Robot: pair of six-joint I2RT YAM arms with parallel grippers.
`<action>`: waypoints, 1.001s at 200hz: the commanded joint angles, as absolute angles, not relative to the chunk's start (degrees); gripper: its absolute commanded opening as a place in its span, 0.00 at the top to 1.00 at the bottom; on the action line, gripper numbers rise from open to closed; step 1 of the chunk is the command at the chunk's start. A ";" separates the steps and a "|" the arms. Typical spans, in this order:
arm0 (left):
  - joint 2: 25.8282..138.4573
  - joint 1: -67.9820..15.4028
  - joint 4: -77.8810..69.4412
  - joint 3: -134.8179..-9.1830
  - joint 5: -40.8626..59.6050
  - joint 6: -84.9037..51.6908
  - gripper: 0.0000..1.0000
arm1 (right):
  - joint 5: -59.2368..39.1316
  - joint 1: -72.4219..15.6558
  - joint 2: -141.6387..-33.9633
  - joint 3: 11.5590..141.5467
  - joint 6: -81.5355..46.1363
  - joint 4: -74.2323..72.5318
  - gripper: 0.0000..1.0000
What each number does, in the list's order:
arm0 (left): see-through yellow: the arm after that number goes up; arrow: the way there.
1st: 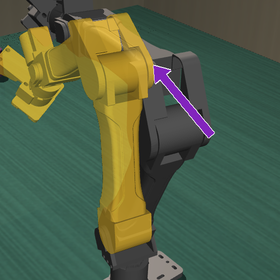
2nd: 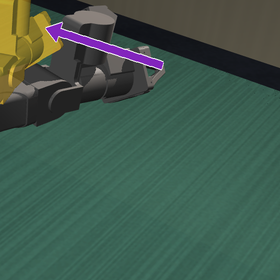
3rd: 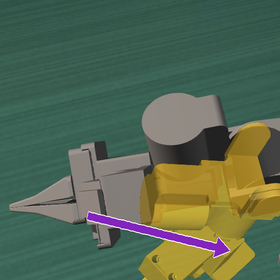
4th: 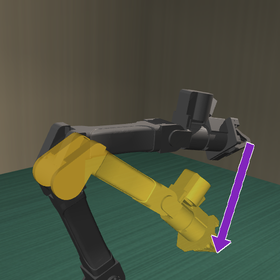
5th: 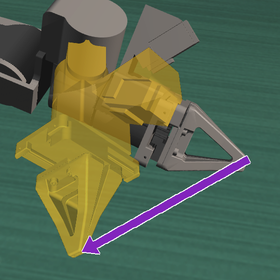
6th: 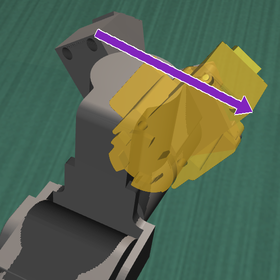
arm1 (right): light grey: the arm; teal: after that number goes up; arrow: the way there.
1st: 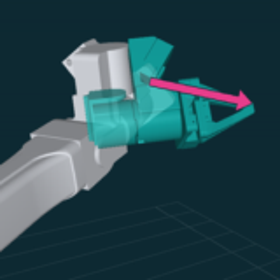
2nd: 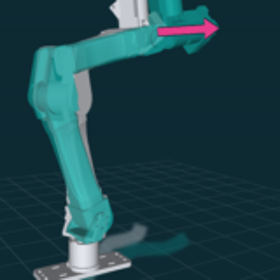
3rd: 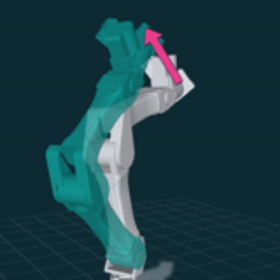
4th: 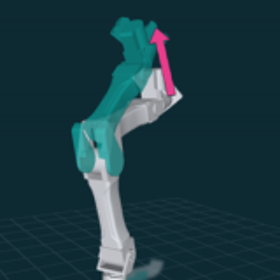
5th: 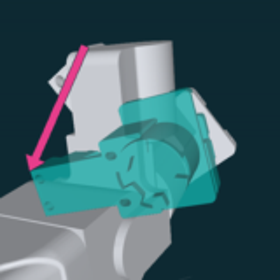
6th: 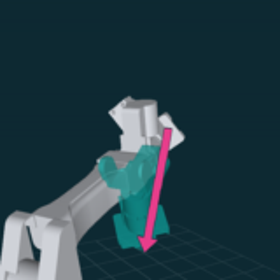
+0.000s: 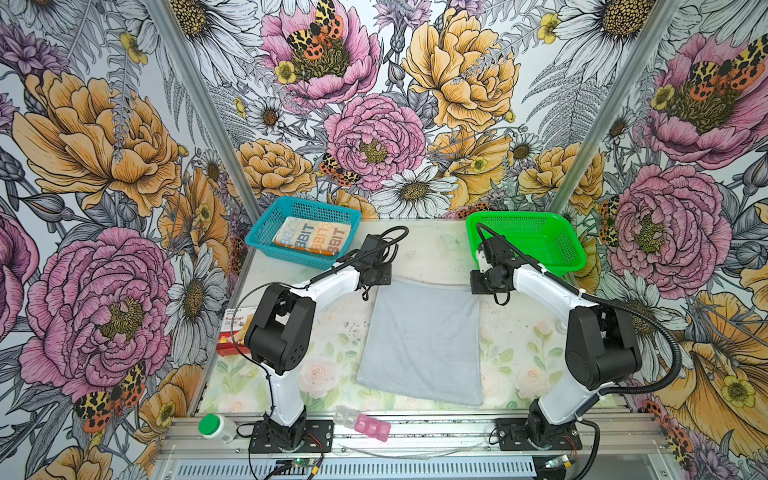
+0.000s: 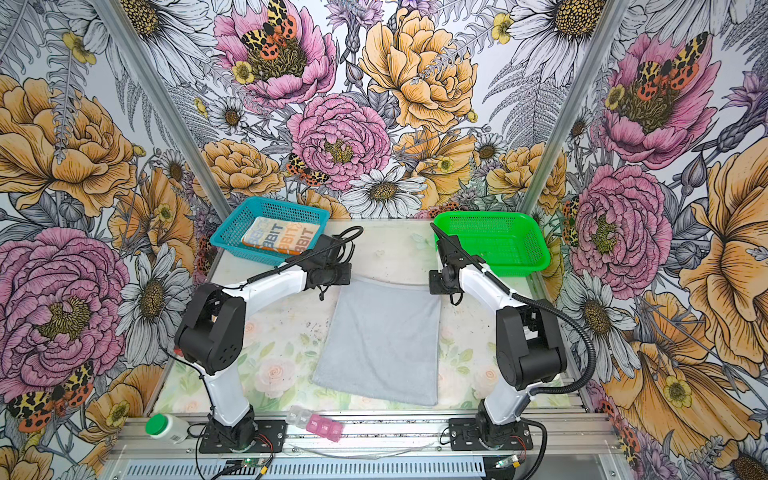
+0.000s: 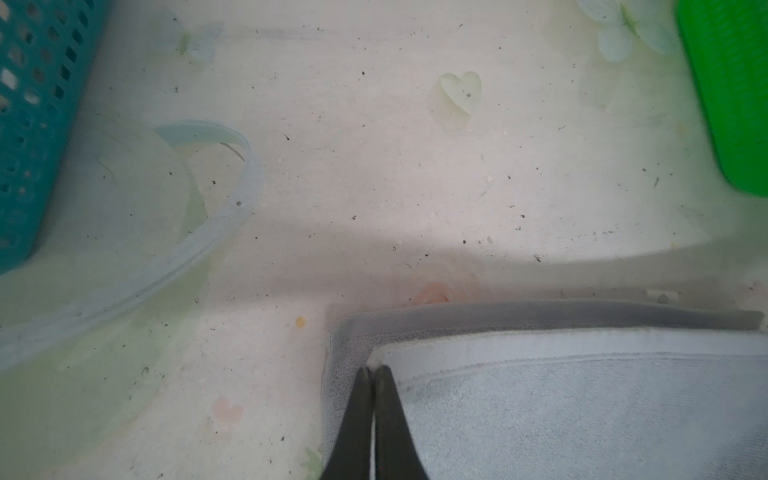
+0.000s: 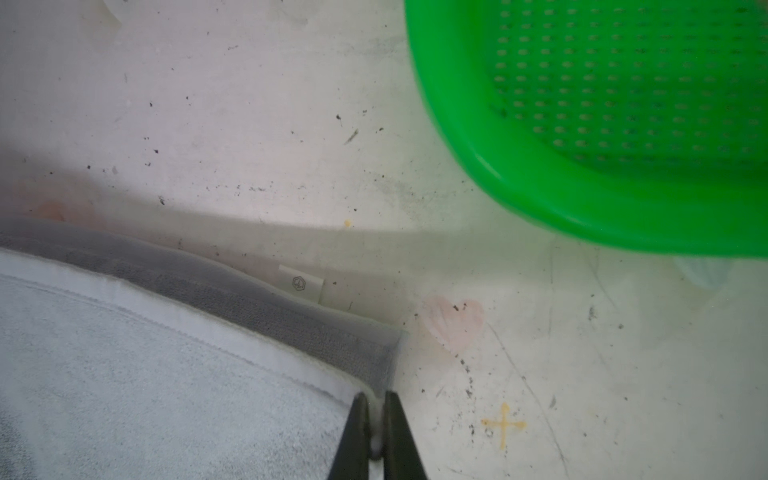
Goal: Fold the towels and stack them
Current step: 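Fold the far edge over toward the robot with both grippers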
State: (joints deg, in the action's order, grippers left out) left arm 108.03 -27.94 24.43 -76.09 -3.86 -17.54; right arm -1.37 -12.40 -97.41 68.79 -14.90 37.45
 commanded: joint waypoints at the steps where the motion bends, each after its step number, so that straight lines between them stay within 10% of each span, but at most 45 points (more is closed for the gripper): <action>1: 110.58 -26.85 22.86 -76.81 -4.45 -16.79 1.00 | 1.67 -12.30 -100.85 70.36 -13.55 37.27 1.00; 38: 111.23 -26.85 20.33 -75.73 -4.26 -16.83 0.98 | 4.92 -12.72 -103.36 69.98 -12.97 36.66 0.99; 73: 105.91 -27.68 19.18 -72.47 -6.83 -14.46 0.57 | 9.64 -15.63 -97.03 67.12 -12.27 35.60 0.38; 99: 92.33 -30.69 20.38 -62.93 -9.36 -15.93 0.42 | 12.55 -21.54 -83.95 60.27 -16.68 35.75 0.19; 146: 70.54 -37.18 25.16 -41.36 3.71 -31.68 0.45 | -11.22 -28.89 -66.60 43.73 -36.91 31.51 0.16; 200: 56.87 -44.81 30.08 -28.37 9.57 -45.10 0.68 | -7.09 -49.28 -62.86 33.52 -53.76 27.86 0.24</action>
